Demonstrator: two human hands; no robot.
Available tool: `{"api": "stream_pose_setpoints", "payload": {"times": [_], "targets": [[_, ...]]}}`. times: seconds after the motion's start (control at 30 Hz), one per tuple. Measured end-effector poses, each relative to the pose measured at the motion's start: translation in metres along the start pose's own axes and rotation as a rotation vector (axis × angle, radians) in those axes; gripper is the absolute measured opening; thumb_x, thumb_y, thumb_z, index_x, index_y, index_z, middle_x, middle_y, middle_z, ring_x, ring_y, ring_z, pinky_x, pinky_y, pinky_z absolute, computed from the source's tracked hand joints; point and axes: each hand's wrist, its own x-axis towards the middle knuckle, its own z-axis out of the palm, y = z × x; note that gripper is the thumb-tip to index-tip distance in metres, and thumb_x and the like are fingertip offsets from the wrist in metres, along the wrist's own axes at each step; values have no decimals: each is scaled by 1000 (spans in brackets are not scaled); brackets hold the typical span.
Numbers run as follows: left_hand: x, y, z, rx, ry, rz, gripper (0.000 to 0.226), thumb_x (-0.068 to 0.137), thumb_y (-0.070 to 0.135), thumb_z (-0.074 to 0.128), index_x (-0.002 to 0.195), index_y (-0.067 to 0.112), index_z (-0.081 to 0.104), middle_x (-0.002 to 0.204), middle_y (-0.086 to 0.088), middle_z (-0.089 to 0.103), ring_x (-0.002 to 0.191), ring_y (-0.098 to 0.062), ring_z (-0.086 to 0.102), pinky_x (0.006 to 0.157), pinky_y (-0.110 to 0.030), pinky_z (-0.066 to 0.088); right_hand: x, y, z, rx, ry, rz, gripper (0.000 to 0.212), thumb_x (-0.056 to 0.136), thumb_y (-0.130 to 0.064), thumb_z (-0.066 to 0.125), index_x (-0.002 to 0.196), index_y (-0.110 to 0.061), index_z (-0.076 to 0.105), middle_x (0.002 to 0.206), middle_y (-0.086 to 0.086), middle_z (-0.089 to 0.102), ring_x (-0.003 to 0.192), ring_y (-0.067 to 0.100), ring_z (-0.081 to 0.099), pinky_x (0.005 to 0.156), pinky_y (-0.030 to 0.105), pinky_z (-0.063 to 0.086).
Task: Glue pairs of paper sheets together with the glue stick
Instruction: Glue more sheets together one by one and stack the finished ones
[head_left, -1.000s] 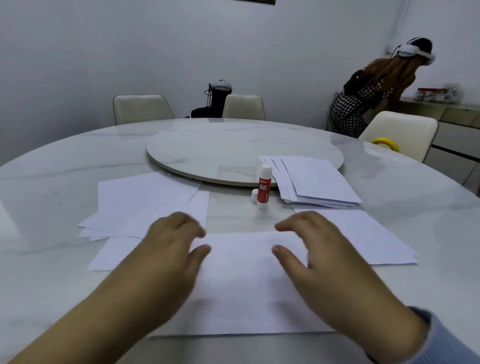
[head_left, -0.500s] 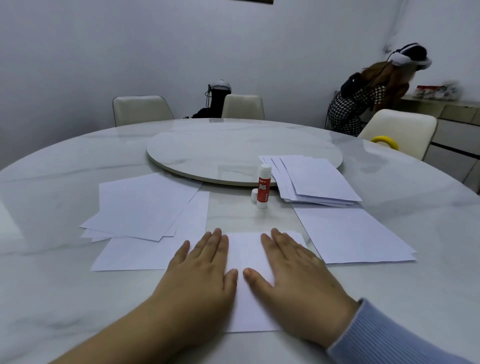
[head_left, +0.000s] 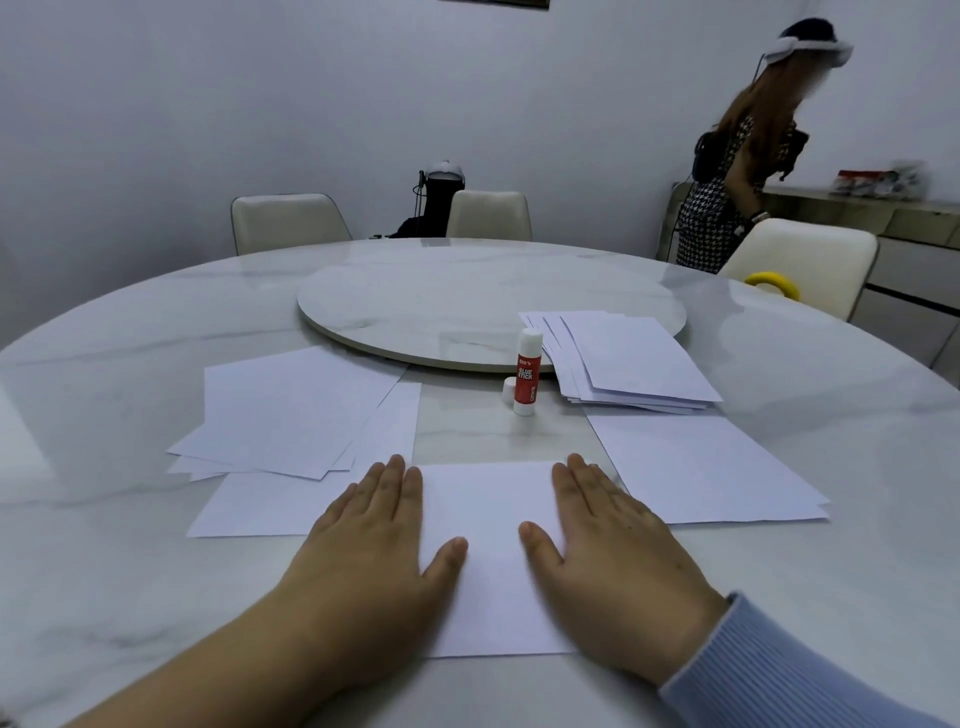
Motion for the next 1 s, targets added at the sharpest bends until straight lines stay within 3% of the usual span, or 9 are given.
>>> {"api": "stream_pose_setpoints", "payload": {"times": [0.17,0.37,0.5,0.6,0.67,0.73,0.8,0.93,1.0], "targets": [[-6,-9,-3,1,7,-50,87,86,71,13,149,18,-17,157,4,-21,143,-8,-19,111,-24,-12,2,3,-1,-20,60,18,78,94,-62,17,155,-18,-3,163,-4,-5,149,10,-3,119,31,0],[-8,-10,-2,-58,55,-67,94,80,76,11,149,18,-16,156,5,-22,142,-7,-19,112,-24,-12,1,-1,-10,36,248,-18,74,86,-65,38,145,-23,25,144,-6,38,132,16,32,110,32,24],[-6,-13,1,-97,84,-75,96,79,77,12,149,19,-16,156,6,-22,142,-5,-19,112,-25,-11,3,3,-27,339,253,62,66,78,-52,68,135,-37,38,120,-11,50,111,12,48,94,25,41],[-4,-14,2,-173,101,-65,93,81,76,19,150,22,-13,156,10,-21,142,-3,-19,113,-24,-8,-1,14,-38,622,127,90,61,82,-30,73,129,-53,42,108,-12,53,102,11,56,84,23,46],[-2,-16,0,-353,180,-64,81,88,65,30,151,25,-1,157,14,-11,142,1,-12,112,-20,-4,-5,22,-44,746,120,39,53,82,-16,73,118,-52,57,99,-12,64,87,2,63,72,17,48],[6,-26,-6,-550,335,-88,59,93,46,42,147,26,26,157,10,17,142,-2,13,111,-20,10,-8,31,-56,850,183,2,34,79,-6,75,91,-39,76,78,-12,71,57,-4,60,51,10,42],[18,-47,-16,-585,460,-138,43,94,32,50,135,25,45,146,5,40,133,-11,35,105,-24,25,-13,43,-74,927,267,-43,29,76,-4,77,76,-32,79,66,-10,73,43,-2,55,41,9,39],[45,-83,-31,-304,276,-197,54,86,42,61,135,31,44,149,8,35,137,-13,32,109,-30,26,-9,74,-114,1226,519,-93,25,55,-27,80,80,-28,80,75,0,77,60,7,69,58,16,54],[50,-87,-27,-302,219,-222,55,84,45,62,135,32,45,145,9,41,132,-13,39,106,-29,30,6,88,-122,1356,636,0,23,62,-29,79,84,-25,79,81,-2,77,72,12,72,66,20,56]]}}
